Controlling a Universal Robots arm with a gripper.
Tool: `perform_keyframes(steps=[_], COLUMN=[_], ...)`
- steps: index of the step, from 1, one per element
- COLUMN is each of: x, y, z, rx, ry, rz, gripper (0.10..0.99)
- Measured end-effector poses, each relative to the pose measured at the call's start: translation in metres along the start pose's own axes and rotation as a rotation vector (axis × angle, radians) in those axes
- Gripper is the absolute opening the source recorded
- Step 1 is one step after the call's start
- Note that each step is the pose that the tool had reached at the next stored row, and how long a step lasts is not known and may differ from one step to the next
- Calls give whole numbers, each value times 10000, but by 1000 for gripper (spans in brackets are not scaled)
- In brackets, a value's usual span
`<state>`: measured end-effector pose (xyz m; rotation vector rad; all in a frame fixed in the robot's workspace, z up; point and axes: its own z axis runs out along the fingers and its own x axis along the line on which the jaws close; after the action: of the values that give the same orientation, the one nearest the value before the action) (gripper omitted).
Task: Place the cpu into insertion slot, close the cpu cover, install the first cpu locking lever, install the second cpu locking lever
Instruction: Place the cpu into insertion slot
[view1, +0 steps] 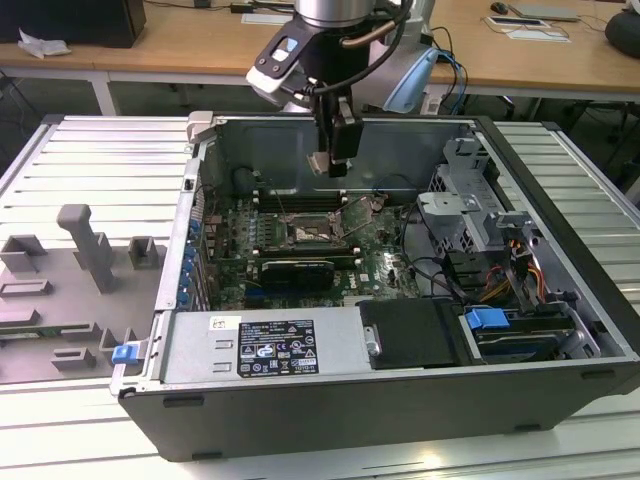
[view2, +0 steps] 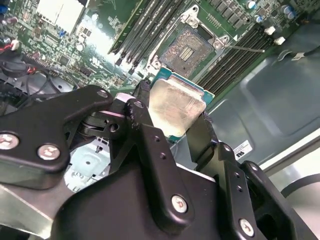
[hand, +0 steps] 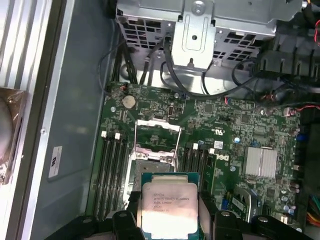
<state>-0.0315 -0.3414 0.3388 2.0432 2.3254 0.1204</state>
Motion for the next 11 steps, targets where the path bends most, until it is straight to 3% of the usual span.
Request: perform_keyframes(steps=[9, 11], x=[-4, -4], y=[-19, -23], z=[210, 255], rx=[-3, -6], ry=[-8, -30], rz=[85, 325], gripper=[537, 537])
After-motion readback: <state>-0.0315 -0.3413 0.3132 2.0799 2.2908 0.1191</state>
